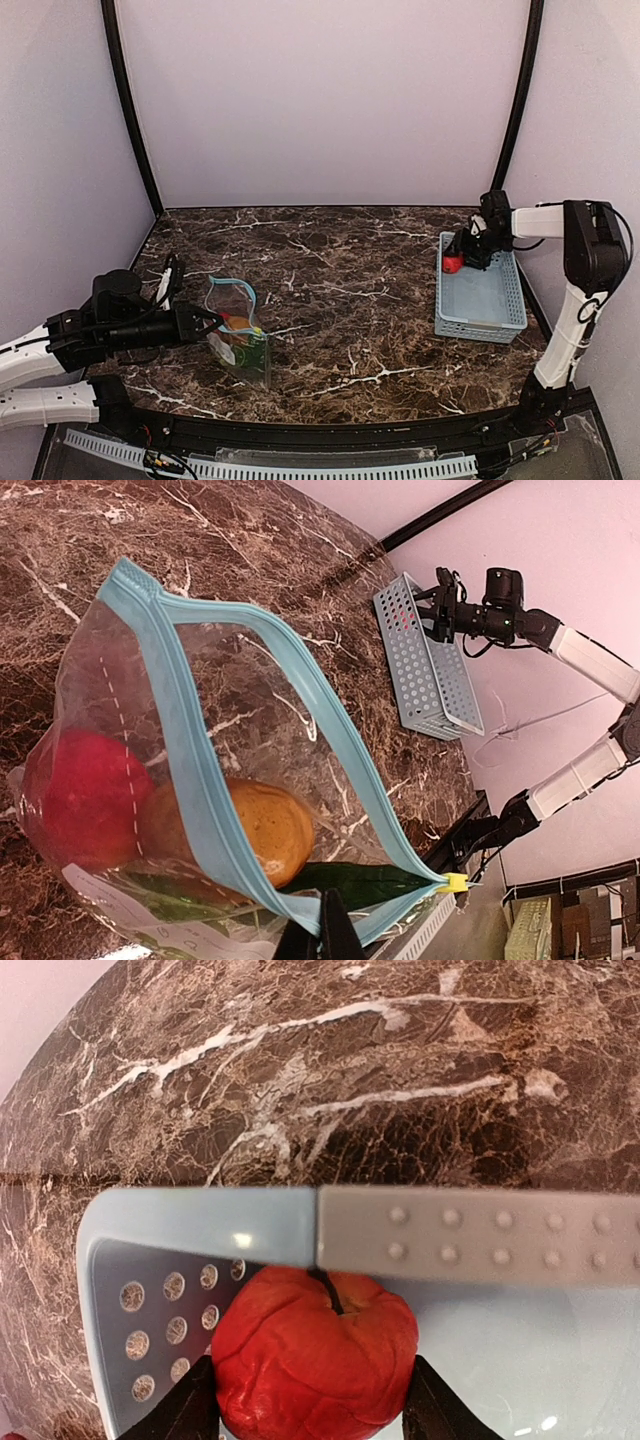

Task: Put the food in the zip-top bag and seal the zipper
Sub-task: Pick up the fake fruit from the bin, then place the fake fruit in the zipper food storage bag.

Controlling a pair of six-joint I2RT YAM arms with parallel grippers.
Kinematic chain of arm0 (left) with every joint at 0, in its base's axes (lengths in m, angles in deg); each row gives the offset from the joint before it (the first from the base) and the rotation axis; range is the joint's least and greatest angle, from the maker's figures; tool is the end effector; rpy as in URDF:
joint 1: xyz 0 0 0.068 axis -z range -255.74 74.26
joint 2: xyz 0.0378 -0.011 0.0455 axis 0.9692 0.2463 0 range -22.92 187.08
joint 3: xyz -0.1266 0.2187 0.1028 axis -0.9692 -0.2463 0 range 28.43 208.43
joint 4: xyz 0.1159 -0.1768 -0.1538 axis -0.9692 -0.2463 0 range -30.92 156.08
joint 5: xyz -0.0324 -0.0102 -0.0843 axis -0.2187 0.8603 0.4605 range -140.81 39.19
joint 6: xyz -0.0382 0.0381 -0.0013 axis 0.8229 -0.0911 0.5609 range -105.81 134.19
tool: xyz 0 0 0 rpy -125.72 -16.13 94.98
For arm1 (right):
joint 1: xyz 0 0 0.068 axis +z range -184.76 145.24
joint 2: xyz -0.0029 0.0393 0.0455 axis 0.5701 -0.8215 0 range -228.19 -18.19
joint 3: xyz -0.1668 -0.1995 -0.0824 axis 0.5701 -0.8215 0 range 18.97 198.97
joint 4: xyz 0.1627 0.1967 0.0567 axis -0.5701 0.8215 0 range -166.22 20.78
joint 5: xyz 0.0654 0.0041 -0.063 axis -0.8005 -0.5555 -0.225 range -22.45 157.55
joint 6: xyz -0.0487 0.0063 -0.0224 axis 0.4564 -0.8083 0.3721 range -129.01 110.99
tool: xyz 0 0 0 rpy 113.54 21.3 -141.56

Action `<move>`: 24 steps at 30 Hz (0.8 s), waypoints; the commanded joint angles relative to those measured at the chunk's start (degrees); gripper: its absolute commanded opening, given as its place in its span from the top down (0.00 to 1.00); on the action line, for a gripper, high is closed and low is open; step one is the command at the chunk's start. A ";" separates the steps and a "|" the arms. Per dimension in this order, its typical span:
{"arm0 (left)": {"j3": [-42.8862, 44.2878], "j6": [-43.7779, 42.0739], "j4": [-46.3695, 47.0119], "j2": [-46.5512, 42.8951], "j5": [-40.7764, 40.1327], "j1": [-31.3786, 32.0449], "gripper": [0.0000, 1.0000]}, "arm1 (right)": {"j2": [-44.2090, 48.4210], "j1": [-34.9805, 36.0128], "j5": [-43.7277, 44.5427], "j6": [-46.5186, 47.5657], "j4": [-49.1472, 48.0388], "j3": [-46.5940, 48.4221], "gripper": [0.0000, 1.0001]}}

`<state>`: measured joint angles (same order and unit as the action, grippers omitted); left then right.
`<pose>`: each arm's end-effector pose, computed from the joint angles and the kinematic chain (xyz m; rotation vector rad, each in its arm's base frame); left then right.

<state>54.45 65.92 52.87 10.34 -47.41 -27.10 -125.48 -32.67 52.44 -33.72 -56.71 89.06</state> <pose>0.0991 -0.1159 0.2487 -0.0135 2.1308 -1.1770 0.3888 0.0235 0.1746 0.4073 2.5598 0.5135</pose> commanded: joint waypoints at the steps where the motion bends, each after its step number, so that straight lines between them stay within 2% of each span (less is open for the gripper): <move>1: -0.29 0.68 -1.00 -0.88 -0.96 -0.26 0.99 | 6.26 0.05 2.50 0.45 -0.77 -3.18 0.51; 12: -0.04 0.57 1.32 2.20 1.65 -0.22 0.99 | 21.97 0.11 6.34 2.91 5.35 -9.47 0.56; 24: 1.49 -1.07 6.66 8.34 6.03 -0.27 0.99 | 39.42 1.96 0.19 1.59 12.39 -12.41 0.63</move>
<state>54.64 65.94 56.52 17.40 -44.00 -27.10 -89.72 -32.30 55.72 -31.60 -47.20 77.93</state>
